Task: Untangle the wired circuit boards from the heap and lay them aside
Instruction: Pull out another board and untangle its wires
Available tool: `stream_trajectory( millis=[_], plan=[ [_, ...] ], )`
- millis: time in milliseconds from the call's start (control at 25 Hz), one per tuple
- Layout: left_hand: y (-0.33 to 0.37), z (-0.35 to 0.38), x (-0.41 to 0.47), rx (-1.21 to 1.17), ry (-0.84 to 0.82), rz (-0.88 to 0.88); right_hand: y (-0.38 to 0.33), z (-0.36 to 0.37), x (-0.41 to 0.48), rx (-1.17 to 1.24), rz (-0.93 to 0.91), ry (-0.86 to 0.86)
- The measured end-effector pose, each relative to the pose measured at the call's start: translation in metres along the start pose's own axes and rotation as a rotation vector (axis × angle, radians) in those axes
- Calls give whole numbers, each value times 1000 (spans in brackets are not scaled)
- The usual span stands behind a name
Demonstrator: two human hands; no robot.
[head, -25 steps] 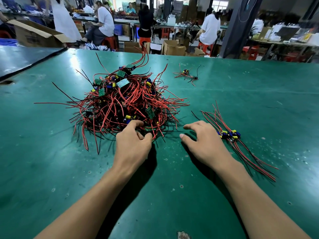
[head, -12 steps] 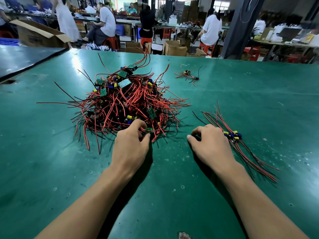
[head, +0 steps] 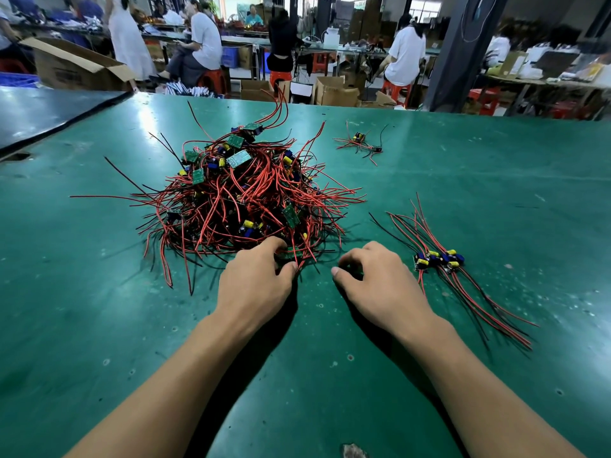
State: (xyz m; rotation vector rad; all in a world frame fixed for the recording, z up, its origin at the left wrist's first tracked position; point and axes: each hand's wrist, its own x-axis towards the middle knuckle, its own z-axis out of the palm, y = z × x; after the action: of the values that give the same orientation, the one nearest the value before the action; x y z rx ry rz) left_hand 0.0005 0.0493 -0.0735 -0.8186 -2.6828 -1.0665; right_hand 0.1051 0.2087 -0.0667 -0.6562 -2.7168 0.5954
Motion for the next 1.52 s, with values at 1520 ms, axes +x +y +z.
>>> stream_trajectory(
  millis=[1520],
  plan=[
    [49,-7,-24,-1287,-548,-319,-29,-15,-2,1321,152,-126]
  ],
)
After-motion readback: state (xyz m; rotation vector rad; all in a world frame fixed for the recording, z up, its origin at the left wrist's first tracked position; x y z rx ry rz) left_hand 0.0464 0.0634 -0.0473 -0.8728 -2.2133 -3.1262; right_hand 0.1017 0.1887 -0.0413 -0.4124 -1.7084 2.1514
